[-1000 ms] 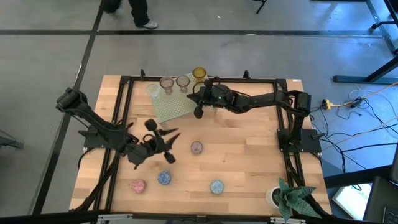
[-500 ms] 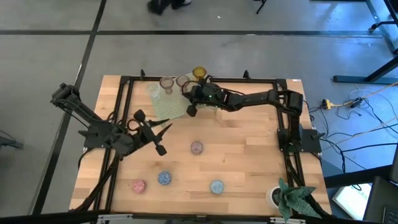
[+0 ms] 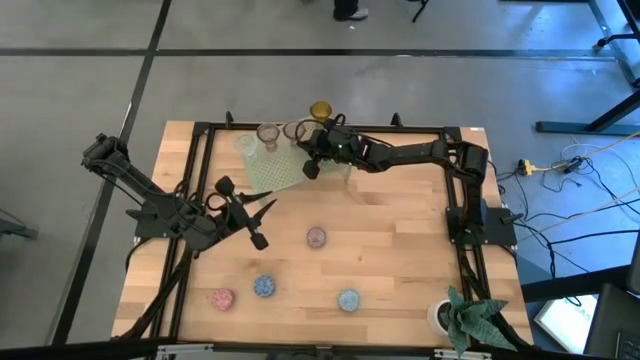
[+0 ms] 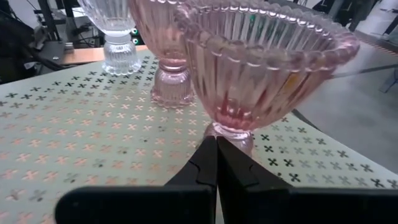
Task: Pick & Place candle stick holders
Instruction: Adjust the right pink candle holder on the shelf
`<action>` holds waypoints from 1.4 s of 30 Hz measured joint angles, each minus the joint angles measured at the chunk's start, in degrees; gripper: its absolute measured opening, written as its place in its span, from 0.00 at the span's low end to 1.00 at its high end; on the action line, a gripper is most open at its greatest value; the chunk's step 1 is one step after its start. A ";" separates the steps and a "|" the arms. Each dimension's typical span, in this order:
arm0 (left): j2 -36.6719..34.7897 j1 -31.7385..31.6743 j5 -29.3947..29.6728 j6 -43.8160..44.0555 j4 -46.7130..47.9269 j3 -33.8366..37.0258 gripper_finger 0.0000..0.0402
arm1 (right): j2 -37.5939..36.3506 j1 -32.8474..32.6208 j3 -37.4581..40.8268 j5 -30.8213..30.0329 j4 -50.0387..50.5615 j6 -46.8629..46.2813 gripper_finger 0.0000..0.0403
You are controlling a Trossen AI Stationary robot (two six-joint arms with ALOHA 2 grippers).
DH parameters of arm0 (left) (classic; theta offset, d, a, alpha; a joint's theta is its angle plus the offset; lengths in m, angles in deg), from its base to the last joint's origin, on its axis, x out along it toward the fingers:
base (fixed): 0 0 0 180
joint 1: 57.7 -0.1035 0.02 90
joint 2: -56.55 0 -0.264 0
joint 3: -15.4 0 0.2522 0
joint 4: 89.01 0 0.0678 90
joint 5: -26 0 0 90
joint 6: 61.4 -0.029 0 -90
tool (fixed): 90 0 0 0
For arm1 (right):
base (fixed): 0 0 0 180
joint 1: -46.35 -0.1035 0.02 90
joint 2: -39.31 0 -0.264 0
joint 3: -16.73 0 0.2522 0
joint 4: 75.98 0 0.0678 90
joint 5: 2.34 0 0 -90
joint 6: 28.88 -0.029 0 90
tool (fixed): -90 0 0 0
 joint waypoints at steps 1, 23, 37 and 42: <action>0.00 0.00 0.00 0.00 0.02 0.00 0.22 | 0.00 0.11 0.00 -0.04 -0.03 0.24 0.00; 0.00 0.00 0.02 0.15 0.13 0.00 0.22 | 0.00 1.92 0.02 2.83 -0.27 -0.34 0.00; 0.00 0.00 -1.40 0.55 0.37 0.02 0.22 | 0.00 0.97 0.07 2.95 -3.28 -1.65 0.00; 0.00 0.00 -1.42 0.52 0.37 0.02 0.22 | 0.00 0.96 0.07 2.95 -4.46 -1.62 0.00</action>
